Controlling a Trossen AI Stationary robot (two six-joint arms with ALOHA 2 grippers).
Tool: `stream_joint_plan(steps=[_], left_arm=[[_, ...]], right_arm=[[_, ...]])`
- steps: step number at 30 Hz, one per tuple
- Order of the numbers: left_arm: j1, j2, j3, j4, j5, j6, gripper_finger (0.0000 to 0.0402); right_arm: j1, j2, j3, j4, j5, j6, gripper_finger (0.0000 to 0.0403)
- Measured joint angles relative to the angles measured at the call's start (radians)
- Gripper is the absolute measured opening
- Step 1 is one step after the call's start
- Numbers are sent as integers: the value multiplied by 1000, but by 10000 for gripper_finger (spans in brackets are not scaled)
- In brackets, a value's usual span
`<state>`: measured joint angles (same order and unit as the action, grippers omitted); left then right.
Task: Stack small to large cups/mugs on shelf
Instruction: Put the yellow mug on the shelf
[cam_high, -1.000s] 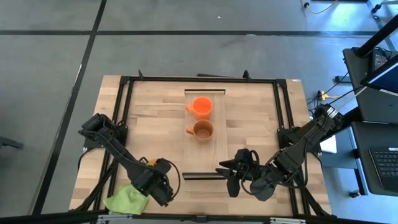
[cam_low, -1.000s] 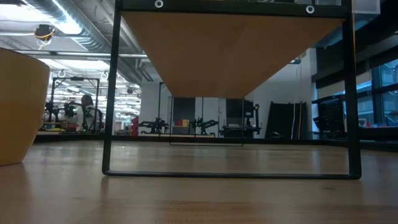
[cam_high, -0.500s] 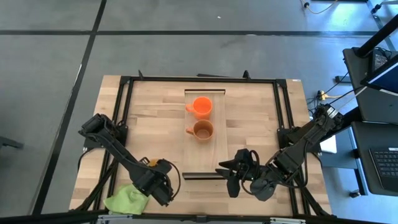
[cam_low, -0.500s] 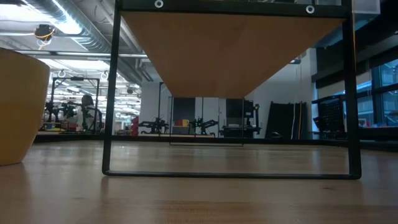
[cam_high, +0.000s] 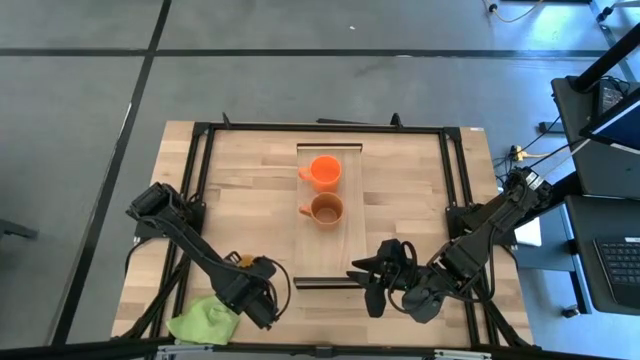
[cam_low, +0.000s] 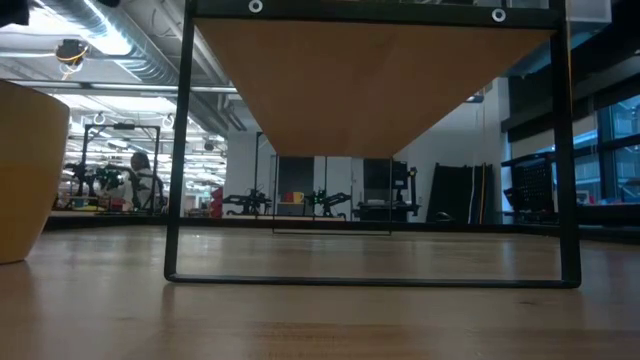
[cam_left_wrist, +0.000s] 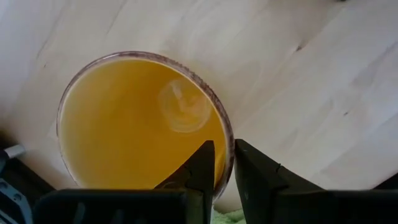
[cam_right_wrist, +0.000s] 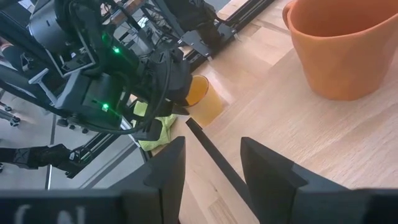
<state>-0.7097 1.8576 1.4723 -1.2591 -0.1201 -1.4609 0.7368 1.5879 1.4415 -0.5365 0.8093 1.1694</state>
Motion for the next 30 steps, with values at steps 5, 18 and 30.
stream_joint_plan(steps=[5, 18, 30], left_arm=[[0, 0, 0, -3, 1, 57, 52], [-6, 0, -1, -27, 10, 218, 14], [-55, -1, 15, -36, 34, 412, 7]], right_arm=[[0, 0, 0, -1, 0, 0, 156], [0, 0, 0, 0, 1, 6, 156], [-2, 0, 0, -11, 17, 58, 156]])
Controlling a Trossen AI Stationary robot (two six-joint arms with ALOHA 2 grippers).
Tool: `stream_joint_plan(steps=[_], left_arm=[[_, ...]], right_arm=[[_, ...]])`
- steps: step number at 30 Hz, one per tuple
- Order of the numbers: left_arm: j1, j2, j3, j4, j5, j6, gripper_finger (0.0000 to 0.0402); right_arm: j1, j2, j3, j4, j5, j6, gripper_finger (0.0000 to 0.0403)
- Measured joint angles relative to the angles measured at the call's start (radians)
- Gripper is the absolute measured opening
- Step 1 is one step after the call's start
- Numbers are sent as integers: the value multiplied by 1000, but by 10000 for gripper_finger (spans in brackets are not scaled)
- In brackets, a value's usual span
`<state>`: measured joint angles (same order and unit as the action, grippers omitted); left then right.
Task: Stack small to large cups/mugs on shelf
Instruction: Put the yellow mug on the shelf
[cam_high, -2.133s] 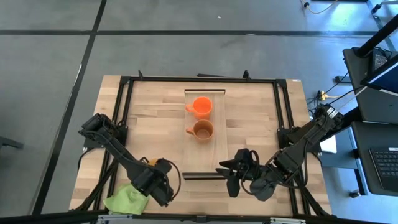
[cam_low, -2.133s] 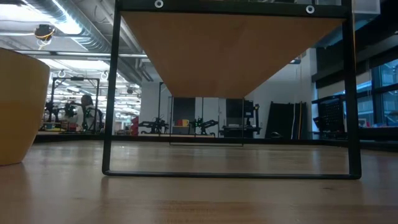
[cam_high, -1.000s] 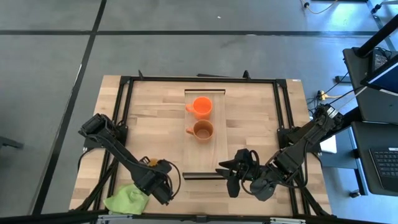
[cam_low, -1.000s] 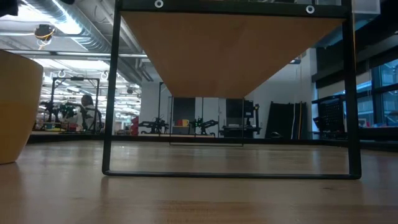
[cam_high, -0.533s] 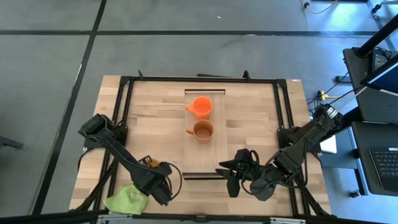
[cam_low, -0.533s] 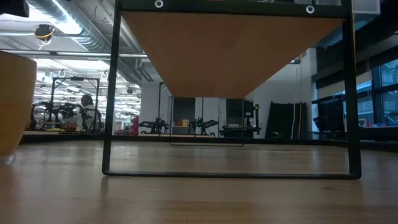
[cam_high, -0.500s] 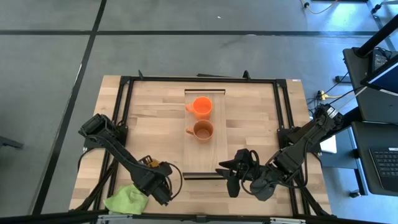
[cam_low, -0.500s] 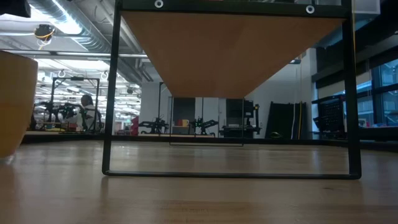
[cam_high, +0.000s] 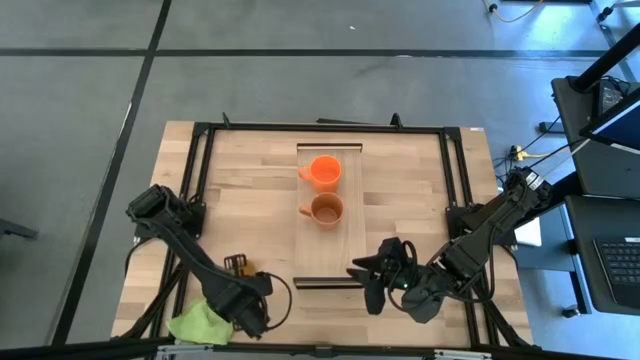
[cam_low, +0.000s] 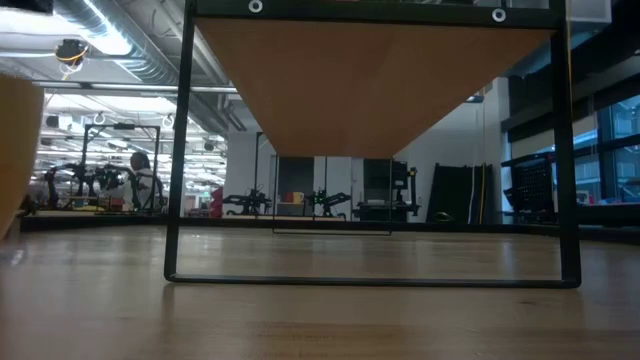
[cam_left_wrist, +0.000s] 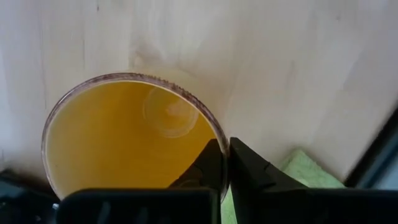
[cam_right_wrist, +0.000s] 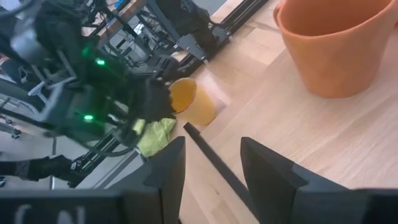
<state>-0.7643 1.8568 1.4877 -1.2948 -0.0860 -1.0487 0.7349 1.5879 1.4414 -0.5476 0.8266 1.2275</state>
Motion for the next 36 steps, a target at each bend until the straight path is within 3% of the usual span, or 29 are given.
stream_joint_plan(steps=[5, 16, 27, 36], left_arm=[[-8, -1, 105, -30, -4, 81, 7], [89, -3, 494, -286, -99, 298, 7], [199, 41, 663, -279, -103, 614, 7], [277, 145, 829, -275, -85, 822, 7]], right_arm=[[-2, 0, 0, -4, 28, 2, 156], [-2, 0, 0, -6, 83, 28, 156], [10, -87, 0, -210, 452, 232, 156], [-17, -125, 0, -257, 483, 238, 156]])
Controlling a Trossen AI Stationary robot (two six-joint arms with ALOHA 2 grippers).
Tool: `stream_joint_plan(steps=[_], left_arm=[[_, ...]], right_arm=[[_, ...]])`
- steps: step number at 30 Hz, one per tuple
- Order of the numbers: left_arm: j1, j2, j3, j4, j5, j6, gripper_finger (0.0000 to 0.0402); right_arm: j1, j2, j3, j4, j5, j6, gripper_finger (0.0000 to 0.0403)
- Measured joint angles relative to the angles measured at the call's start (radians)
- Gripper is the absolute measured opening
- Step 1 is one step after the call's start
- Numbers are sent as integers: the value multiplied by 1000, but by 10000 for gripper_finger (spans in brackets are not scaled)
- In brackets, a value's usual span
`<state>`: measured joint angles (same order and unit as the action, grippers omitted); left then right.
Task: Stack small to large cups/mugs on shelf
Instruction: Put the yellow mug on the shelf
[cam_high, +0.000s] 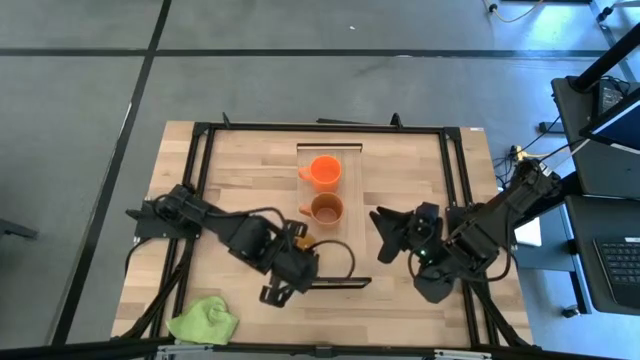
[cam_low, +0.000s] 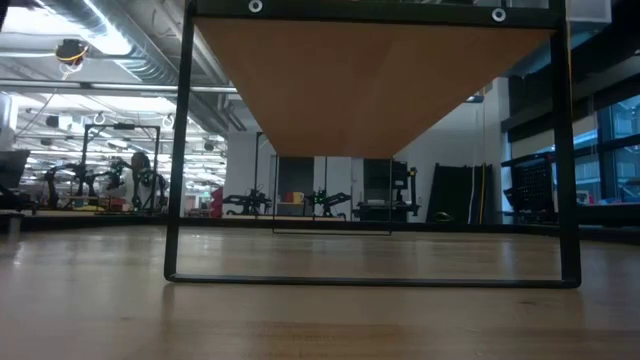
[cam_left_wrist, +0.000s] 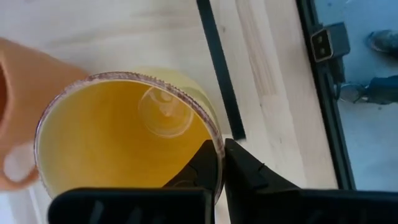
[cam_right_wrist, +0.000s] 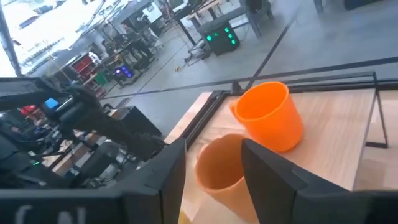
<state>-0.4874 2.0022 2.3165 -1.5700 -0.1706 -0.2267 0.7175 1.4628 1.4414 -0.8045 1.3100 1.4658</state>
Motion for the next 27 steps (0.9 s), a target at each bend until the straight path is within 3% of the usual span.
stream_joint_plan(steps=[10, 18, 27], left_arm=[[104, 9, 28, -2, 63, 111, 7], [119, 15, 28, 9, 73, 192, 7], [108, 16, 28, 105, 121, 187, 8]], right_arm=[[-38, 0, 0, -48, -64, 29, 156], [-78, 0, 0, -249, -101, 231, 156], [-120, 0, 0, -274, -117, 257, 156]])
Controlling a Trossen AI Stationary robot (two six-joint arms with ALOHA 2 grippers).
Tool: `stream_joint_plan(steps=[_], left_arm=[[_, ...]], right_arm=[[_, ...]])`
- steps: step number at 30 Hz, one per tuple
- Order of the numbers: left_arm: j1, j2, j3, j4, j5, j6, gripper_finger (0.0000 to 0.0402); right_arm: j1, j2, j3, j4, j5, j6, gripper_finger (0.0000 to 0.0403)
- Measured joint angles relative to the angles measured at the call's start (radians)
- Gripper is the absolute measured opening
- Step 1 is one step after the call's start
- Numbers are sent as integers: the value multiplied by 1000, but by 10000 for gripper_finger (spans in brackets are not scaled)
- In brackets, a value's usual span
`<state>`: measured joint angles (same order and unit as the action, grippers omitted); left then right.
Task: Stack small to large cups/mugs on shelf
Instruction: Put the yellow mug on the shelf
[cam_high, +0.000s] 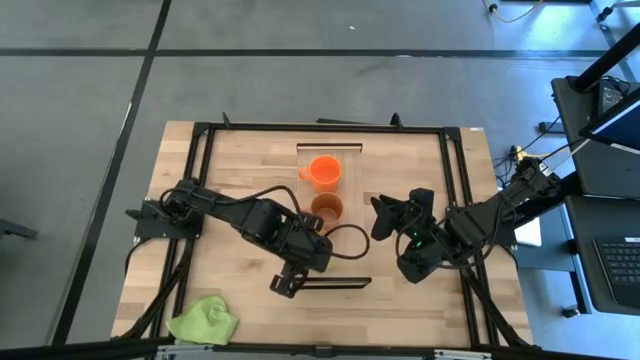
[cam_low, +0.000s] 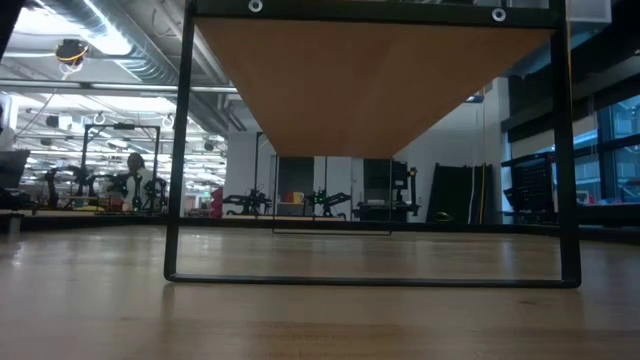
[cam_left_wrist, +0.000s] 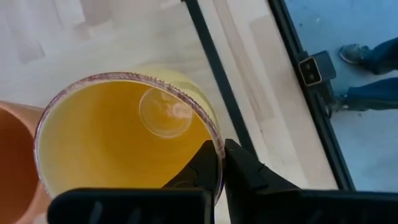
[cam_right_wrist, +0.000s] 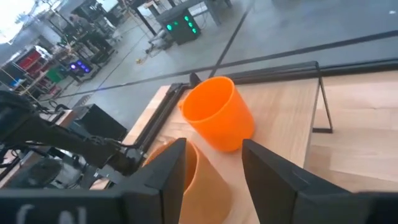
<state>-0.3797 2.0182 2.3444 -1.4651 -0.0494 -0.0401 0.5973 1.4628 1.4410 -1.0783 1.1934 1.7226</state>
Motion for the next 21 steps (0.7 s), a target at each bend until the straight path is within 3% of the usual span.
stream_joint_plan(steps=[21], left_arm=[[-8, 61, 13, 3, -7, -9, 9]], right_arm=[[-3, 14, -1, 2, -48, -3, 156]])
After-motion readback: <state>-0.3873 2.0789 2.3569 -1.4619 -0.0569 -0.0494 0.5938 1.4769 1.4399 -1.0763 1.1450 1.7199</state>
